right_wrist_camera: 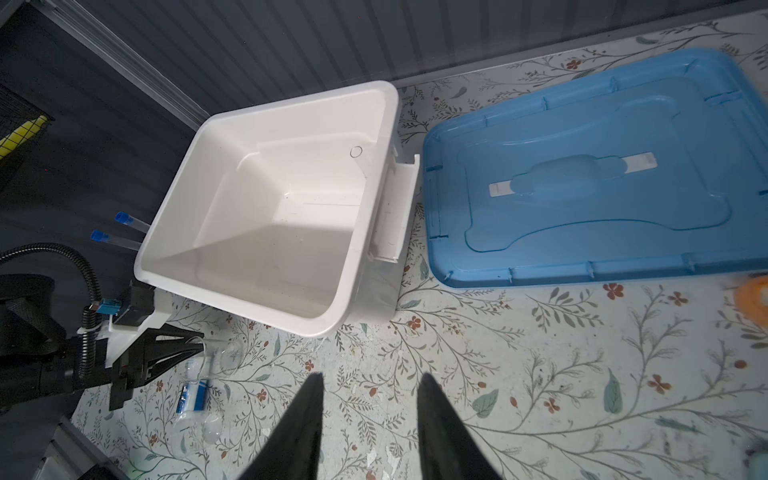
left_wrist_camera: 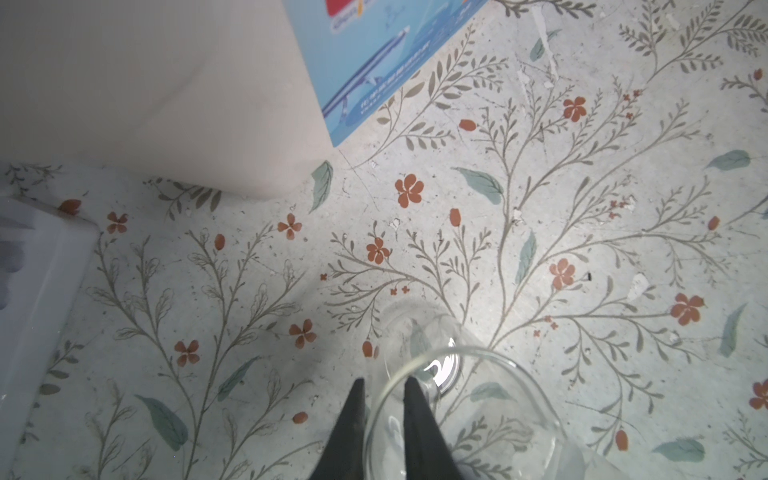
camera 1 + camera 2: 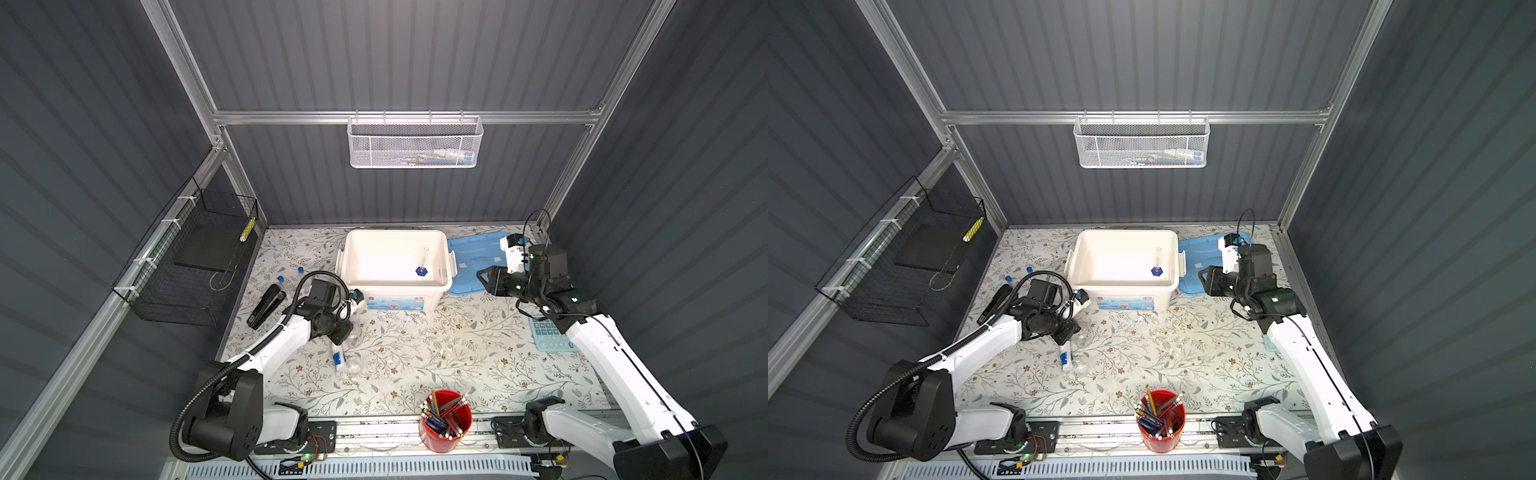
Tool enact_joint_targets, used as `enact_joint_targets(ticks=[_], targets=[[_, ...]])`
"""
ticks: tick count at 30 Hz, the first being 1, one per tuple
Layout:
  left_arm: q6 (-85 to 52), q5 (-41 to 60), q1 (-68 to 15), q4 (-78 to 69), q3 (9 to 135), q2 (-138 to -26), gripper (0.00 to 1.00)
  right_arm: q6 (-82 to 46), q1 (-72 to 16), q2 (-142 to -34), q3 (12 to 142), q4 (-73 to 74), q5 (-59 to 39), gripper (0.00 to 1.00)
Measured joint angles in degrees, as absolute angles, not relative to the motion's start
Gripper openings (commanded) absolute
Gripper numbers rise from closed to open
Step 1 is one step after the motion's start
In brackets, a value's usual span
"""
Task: Organize the chemistry lab equipment
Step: 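Close the left gripper on the clear glass beaker rim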
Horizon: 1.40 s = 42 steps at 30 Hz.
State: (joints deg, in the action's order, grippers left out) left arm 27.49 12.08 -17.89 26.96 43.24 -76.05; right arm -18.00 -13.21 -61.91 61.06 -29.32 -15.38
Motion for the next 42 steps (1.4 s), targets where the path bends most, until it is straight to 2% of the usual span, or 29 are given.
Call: enact_joint_targets(ticks=[28,42], targets=[[27.5,11.8,-17.9,26.7,43.2,-74.5,0.0,-18.1,-13.0,-61.9,60.6,-28.6,-15.6,0.39],[28.2,12.8,-17.9,29.6,44.2,-71.4,0.0,-19.1,-13.0,-61.9,60.6,-28.6,-16.3,0.39]])
